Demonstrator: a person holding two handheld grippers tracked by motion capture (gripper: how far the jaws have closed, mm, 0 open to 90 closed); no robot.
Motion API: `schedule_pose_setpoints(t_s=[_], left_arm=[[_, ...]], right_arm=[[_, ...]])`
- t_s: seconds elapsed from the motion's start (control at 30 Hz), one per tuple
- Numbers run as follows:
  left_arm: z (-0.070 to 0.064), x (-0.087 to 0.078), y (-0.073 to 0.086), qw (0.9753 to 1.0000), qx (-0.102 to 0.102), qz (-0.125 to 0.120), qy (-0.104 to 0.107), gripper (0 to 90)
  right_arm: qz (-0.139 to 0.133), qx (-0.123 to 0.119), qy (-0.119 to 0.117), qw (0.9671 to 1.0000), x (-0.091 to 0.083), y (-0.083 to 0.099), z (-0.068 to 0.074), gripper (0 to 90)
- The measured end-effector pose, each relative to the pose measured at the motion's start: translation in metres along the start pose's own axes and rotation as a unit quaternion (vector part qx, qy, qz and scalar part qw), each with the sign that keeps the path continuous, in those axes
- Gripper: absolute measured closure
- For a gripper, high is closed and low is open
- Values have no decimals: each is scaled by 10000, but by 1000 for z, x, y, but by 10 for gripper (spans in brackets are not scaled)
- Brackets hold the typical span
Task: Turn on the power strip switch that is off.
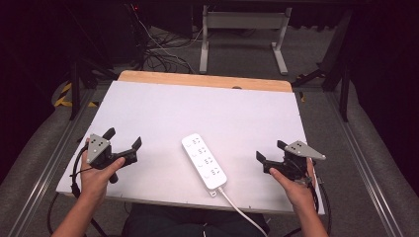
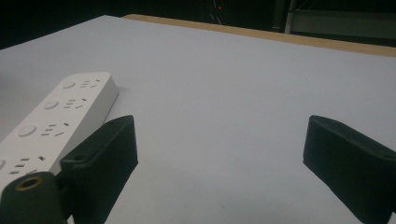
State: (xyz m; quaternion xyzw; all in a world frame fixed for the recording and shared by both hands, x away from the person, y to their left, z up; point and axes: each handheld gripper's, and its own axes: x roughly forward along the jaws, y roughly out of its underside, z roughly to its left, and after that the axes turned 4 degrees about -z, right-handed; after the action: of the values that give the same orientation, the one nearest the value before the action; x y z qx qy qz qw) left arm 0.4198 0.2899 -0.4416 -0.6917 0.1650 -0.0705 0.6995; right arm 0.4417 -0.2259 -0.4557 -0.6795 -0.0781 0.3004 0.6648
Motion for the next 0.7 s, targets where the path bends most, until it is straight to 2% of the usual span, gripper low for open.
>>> schedule_pose_setpoints(t_s=[0.5,0.57,0.63,0.7], left_arm=[[0,1,0,10000,22,28,9,49],[0,1,0,10000,17,33,8,49],[0,1,0,10000,18,34,7,49],[0,1,0,10000,19,34,3,49]], right_arm=[[-46,2,56,10000,-2,0,-1,124],[-81,7,34,10000,-3,0,-1,197],[-155,24,-29,9999,-4,-1,-2,394],[-236,3,-42,9997,-6,-2,-2,521]])
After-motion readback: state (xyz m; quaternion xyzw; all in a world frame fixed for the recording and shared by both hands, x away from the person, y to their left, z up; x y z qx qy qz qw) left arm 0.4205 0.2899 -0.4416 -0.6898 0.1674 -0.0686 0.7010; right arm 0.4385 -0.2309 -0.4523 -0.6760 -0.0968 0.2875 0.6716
